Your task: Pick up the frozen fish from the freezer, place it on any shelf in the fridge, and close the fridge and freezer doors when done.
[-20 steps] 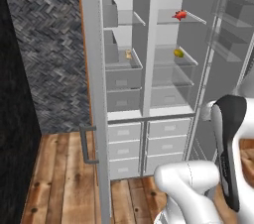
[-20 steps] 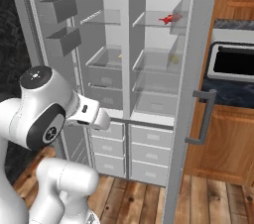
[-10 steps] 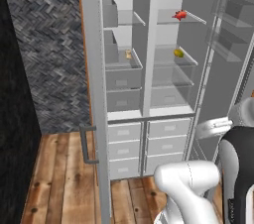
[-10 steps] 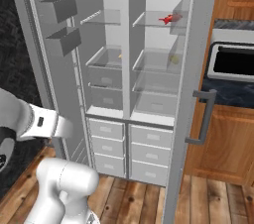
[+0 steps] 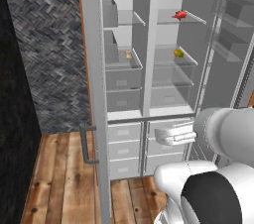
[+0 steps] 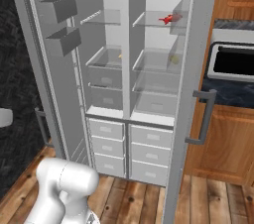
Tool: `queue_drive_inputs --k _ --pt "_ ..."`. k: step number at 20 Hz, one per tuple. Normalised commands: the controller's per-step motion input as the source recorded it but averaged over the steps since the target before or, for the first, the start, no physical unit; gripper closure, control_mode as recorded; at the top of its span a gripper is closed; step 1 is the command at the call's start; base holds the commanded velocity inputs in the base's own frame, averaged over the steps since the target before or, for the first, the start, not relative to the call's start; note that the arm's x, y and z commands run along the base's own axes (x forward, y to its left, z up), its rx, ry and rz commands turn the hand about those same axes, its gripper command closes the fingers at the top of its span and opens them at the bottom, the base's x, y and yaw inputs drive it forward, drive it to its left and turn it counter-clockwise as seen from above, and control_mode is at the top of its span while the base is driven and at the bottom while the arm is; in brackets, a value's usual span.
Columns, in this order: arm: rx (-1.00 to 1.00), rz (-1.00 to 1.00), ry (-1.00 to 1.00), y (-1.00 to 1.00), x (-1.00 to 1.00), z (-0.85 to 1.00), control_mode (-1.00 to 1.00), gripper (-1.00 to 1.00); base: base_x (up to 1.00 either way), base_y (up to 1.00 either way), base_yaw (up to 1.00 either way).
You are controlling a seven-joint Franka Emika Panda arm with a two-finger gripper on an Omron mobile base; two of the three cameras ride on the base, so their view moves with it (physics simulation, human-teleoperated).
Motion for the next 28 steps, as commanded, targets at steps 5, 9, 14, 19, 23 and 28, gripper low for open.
queue_drive_inputs --k 5,9,14,19,23,28 --pt "0.1 -0.1 -0.28 1.0 0.3 -0.1 -1.0 -1.0 0.0 0.0 0.0" --pt "0.03 -0.18 -0.26 1.0 0.48 -0.03 -1.0 -1.0 0.0 0.0 0.0" --pt "-0.13 -0.28 -0.24 0.83 0.75 0.0 -1.0 -1.0 0.0 0.0 0.0" --pt "-0.04 -0.34 -0.02 0.64 0.96 -0.17 -1.0 -1.0 0.0 0.0 0.0" --pt "0.0 -0.46 0.0 0.39 0.81 -0.39 -1.0 -1.0 0.0 0.0 0.0" --pt "0.0 -0.17 0.0 0.12 0.57 -0.1 -1.0 -1.0 0.0 0.0 0.0"
